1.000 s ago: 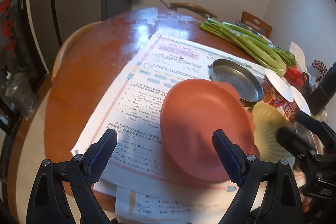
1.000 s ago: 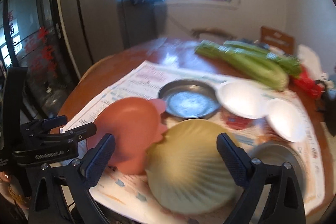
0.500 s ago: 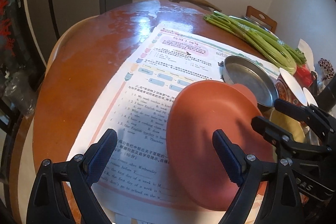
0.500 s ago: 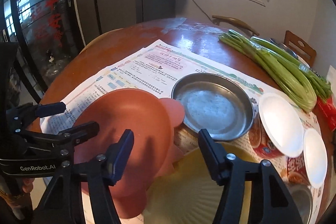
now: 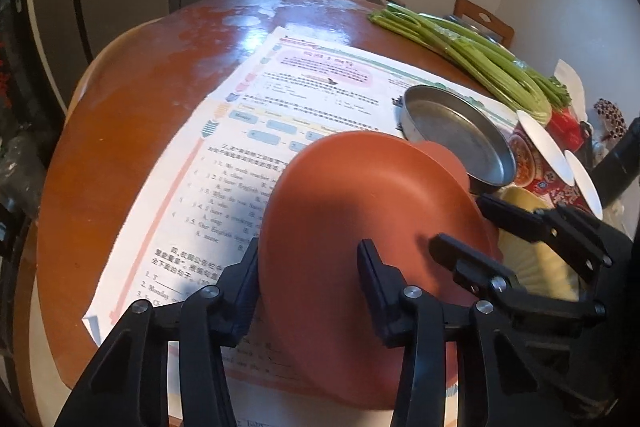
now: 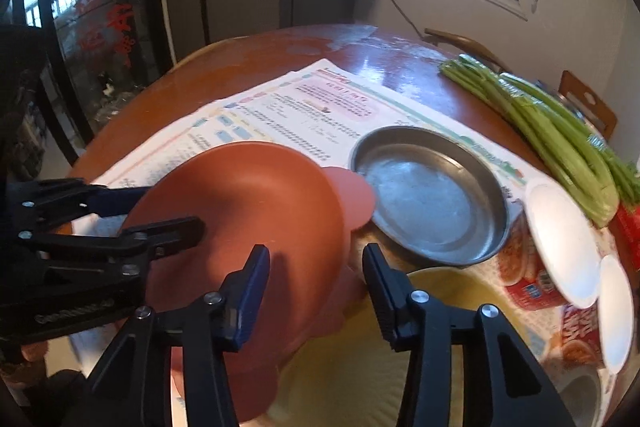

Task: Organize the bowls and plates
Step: 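Reach the left gripper to the salmon-pink plate and grasp its rim, then lift the pink plate, set it flat beside the steel plate, open left gripper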

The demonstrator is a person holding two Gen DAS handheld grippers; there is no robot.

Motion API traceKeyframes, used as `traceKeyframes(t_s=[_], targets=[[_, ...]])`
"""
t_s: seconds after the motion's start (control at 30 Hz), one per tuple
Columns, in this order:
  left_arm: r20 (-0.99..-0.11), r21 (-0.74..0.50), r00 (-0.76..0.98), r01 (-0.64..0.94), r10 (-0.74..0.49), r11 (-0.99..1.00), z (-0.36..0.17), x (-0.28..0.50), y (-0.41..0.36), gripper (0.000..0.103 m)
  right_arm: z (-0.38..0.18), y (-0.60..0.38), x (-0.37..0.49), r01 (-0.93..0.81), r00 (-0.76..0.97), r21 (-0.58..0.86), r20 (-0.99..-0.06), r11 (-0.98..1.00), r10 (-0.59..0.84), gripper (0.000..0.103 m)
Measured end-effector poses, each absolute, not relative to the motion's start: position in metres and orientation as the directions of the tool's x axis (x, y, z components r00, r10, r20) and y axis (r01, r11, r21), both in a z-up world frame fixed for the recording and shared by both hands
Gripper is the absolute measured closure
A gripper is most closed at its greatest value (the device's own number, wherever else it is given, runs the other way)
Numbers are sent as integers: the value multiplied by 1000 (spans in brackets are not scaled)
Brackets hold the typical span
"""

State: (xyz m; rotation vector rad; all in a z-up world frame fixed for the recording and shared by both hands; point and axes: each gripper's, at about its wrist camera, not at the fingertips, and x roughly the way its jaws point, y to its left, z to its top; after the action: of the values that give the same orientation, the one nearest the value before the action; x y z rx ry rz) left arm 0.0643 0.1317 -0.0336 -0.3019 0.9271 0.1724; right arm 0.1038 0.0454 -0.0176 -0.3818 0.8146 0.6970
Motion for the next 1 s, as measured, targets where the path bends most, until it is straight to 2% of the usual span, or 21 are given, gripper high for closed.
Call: traceKeyframes(t_s=[0.23,0.5,1.0], targets=[[-796,-170,604,-296,46,940,-23,70,144,56,-13,46,101,-690,436,58,-763,721,478,55],[-773,-167,631,-294,60,941,-9,85,157,56,-6,57,113,-640,440,101,-765,761,471,54],[-797,-170,601,-321,61,932,-32,114,181,56,-17,68,118,-604,407,161,-780,780,476,54]])
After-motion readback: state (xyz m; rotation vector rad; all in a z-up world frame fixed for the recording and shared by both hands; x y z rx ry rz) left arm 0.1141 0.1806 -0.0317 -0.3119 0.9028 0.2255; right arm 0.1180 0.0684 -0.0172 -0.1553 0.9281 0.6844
